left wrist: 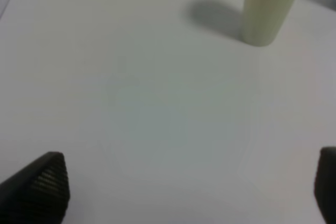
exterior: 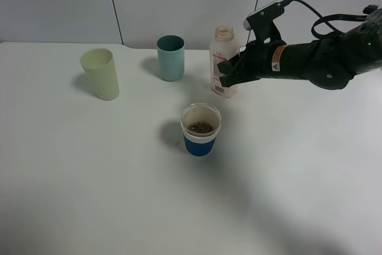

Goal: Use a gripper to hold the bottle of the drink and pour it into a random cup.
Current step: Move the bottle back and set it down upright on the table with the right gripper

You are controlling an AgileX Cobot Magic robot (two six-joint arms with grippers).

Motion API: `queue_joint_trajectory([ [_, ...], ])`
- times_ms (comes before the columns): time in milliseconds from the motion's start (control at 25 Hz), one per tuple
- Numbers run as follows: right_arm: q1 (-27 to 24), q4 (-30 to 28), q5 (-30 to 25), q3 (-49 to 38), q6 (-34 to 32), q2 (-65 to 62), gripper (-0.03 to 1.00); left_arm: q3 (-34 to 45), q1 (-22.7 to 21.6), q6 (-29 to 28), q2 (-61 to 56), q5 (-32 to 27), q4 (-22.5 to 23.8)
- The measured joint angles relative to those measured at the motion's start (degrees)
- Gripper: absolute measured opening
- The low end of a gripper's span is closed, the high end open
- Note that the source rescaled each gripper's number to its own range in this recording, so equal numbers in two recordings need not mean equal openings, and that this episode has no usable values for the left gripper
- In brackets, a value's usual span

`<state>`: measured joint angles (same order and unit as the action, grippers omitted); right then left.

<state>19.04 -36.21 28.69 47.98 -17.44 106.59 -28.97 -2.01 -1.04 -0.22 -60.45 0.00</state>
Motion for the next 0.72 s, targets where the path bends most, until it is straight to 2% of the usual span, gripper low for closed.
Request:
queue_joint_trajectory([
  [440,-0.05,0.58,10.42,0.00,8.25,4.01,0.00,0.00,0.00,0.00,0.00,0.00,0.00],
  [720,-0.61,1.71,11.15,0.00,9.60,4.01,0.00,0.00,0.00,0.00,0.00,0.00,0.00],
])
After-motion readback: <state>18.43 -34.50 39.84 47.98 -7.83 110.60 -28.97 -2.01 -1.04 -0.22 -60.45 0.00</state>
